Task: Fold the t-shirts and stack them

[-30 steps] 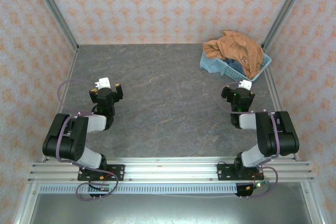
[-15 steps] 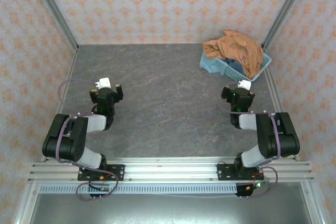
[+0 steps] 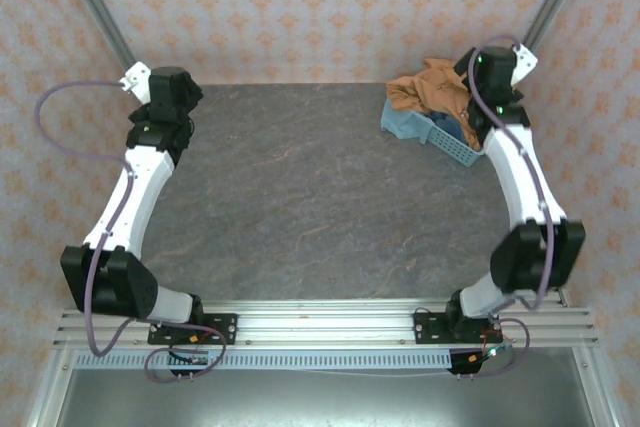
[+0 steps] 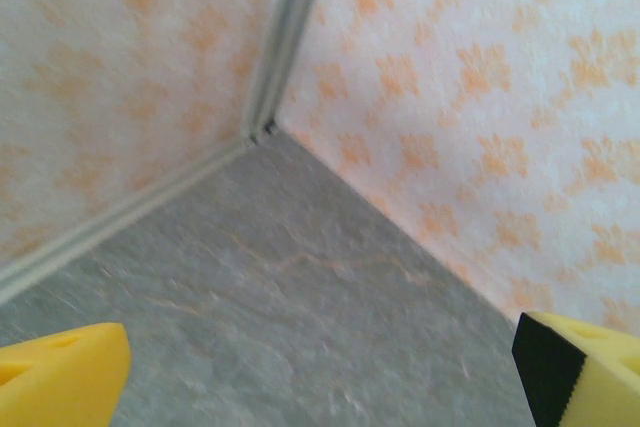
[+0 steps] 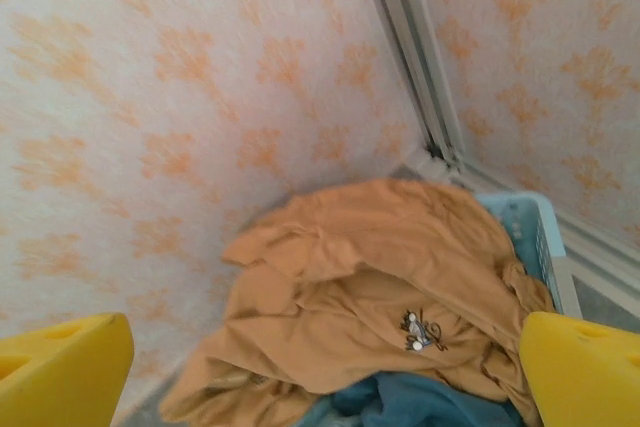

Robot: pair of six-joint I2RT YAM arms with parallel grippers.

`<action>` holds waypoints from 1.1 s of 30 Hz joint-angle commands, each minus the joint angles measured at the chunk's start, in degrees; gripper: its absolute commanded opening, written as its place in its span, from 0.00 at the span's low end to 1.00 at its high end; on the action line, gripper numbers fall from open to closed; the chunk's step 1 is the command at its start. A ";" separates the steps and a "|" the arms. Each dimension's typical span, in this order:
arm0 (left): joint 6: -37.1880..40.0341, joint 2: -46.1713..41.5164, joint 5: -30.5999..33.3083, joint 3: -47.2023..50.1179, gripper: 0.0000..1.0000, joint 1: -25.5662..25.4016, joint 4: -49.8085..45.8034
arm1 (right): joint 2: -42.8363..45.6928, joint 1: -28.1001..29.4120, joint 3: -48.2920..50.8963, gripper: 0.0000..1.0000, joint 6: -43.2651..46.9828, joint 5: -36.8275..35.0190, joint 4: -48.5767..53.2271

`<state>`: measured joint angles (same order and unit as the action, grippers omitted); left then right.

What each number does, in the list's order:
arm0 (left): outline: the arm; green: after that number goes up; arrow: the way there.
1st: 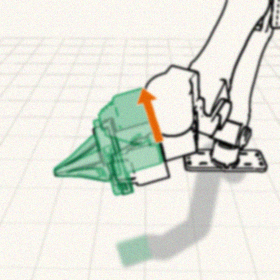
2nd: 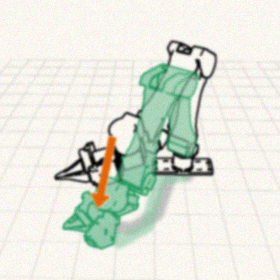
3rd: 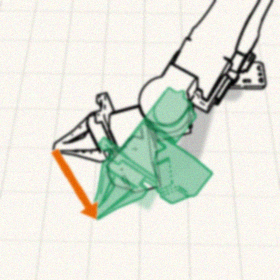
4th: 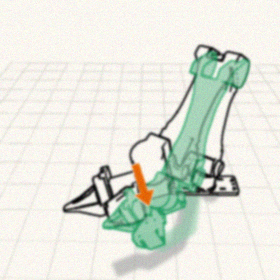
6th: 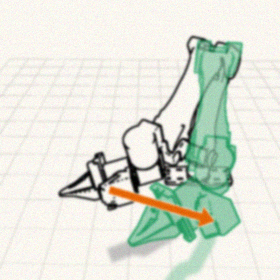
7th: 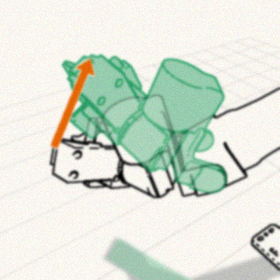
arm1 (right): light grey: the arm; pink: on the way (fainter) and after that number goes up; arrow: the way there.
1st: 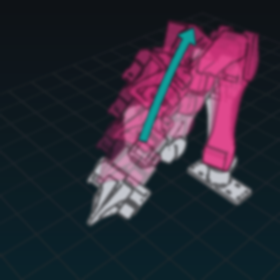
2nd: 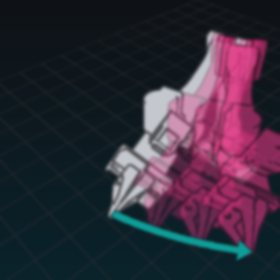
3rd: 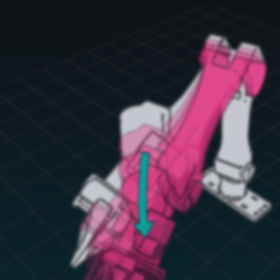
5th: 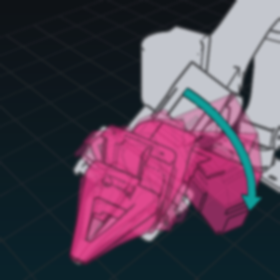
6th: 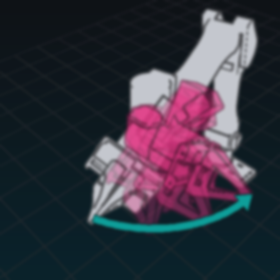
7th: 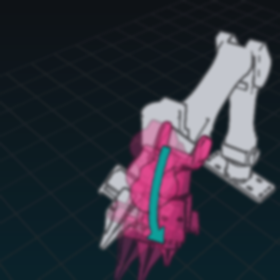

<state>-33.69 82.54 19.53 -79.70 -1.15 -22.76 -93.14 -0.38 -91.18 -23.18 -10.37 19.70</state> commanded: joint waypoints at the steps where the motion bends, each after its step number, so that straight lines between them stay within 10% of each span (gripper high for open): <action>1: -2.52 3.94 -16.23 -1.51 1.00 -3.11 -10.27 | -11.69 -2.44 -9.38 0.99 0.31 5.66 19.86; 15: -3.49 4.66 -29.55 -3.71 0.93 -12.00 -8.42 | -44.44 -9.88 -47.23 0.94 -2.38 20.73 29.21; 20: -2.74 3.44 -29.21 -3.49 0.90 -12.07 -10.28 | -50.75 -10.47 -55.39 0.73 -3.46 22.29 29.81; 27: -2.17 2.27 -28.34 -2.41 0.81 -12.04 -11.07 | -44.65 -9.40 -54.32 0.00 -3.35 22.45 25.56; 33: -2.17 2.86 -26.80 -1.16 0.76 -12.08 -10.72 | -29.85 -5.86 -49.28 0.00 0.05 17.71 19.46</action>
<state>-36.14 86.17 -8.73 -81.89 -13.15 -32.08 -134.72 -8.80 -140.29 -25.26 10.02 44.86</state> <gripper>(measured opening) 0.766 0.046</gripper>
